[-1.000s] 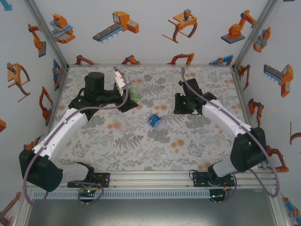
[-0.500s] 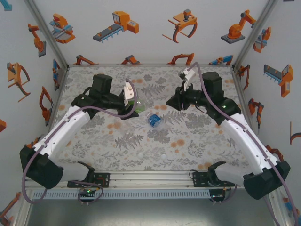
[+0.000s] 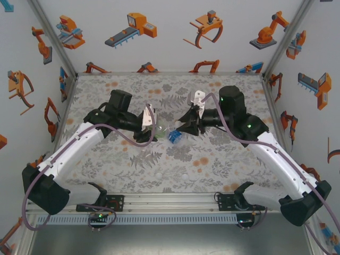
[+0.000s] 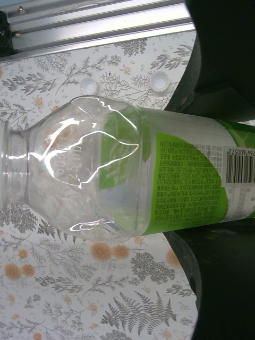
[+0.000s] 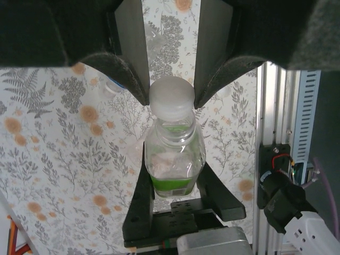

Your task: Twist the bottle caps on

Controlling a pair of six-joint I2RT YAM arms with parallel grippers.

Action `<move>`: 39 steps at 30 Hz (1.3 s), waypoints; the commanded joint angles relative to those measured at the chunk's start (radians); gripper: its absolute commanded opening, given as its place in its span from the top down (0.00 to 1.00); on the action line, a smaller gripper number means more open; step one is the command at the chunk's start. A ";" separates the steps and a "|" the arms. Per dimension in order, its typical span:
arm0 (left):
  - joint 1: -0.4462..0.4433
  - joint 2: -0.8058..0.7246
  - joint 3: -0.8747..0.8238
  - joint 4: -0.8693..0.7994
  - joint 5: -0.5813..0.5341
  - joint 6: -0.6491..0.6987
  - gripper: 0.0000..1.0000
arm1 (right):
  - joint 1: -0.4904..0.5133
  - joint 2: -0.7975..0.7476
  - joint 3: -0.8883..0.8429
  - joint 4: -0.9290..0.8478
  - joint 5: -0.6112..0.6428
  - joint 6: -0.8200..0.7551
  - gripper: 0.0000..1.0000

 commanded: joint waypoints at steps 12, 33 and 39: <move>-0.018 -0.015 0.010 -0.048 0.061 0.071 1.00 | 0.051 0.024 0.052 -0.072 -0.032 -0.121 0.84; -0.018 0.005 0.033 -0.054 0.085 0.023 1.00 | 0.115 0.046 0.074 -0.102 0.030 -0.183 0.89; -0.017 0.027 0.061 -0.110 0.131 0.049 1.00 | 0.122 0.049 0.073 -0.114 0.042 -0.212 0.91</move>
